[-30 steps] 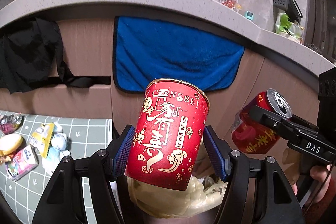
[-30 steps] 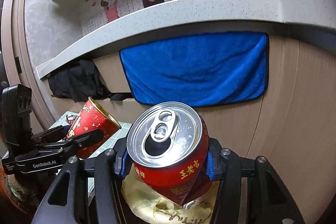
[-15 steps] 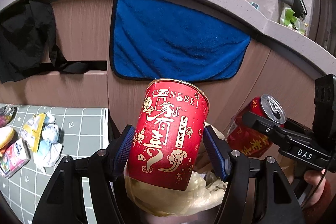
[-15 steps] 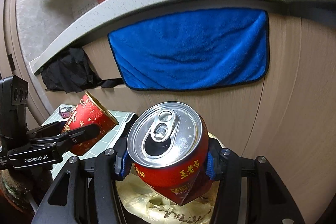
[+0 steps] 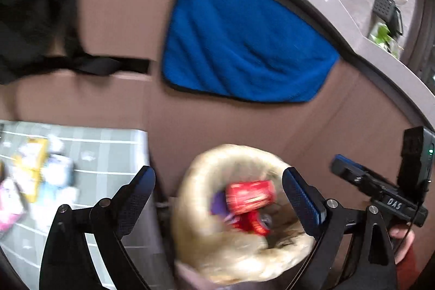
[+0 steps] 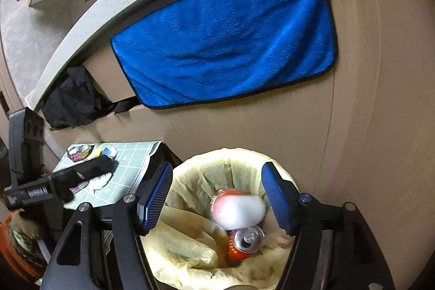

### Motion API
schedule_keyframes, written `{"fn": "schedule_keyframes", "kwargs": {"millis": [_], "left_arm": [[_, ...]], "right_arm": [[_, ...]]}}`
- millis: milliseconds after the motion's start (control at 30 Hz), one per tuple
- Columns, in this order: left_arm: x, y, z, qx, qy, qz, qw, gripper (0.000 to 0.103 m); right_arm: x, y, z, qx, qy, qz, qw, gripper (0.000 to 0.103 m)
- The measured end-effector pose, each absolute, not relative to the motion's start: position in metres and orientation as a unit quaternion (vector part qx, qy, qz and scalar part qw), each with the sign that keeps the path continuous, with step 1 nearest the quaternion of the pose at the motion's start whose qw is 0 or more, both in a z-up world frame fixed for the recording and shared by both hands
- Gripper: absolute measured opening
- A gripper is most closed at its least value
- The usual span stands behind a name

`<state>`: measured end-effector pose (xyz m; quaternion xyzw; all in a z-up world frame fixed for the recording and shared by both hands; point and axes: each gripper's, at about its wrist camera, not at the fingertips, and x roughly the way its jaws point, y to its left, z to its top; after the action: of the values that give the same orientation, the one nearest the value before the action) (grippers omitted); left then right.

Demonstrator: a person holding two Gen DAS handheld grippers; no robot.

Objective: Collect trash
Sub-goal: 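Carry the red paper cup and red can over the yellow-lined bin and release both, then grasp the yellow snack packet with the left gripper while the right gripper grasps the white-blue plastic bundle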

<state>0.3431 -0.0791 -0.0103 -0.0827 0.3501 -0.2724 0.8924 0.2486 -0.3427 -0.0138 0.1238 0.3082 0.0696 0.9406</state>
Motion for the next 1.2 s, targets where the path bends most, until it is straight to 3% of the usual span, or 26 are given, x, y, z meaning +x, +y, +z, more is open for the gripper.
{"fn": "schedule_keyframes", "kwargs": {"millis": [533,700,967,1067,1133,1200], "left_arm": [[0.323,0.155,-0.012,-0.117,0.315,-0.088,0.938,0.094],[0.352,0.218,-0.029,-0.142,0.320,-0.069,0.934,0.094],[0.447,0.265,-0.070,-0.128,0.406,-0.096,0.900,0.093],[0.471,0.265,-0.087,-0.114,0.431,-0.084,0.891,0.083],[0.481,0.267,-0.096,-0.126,0.448,-0.075,0.882,0.064],[0.488,0.273,-0.105,-0.161,0.468,-0.081,0.865,0.057]], "right_arm": [[0.254,-0.207,0.039,0.046,0.222,0.092,0.969,0.065],[0.273,-0.148,0.033,0.033,0.243,0.160,0.956,0.064],[0.309,-0.090,-0.003,0.051,0.307,0.221,0.924,0.060],[0.315,-0.077,-0.013,0.038,0.322,0.225,0.919,0.060],[0.322,-0.068,-0.019,0.028,0.333,0.227,0.915,0.060],[0.328,-0.063,-0.024,0.024,0.341,0.233,0.910,0.060]]}}
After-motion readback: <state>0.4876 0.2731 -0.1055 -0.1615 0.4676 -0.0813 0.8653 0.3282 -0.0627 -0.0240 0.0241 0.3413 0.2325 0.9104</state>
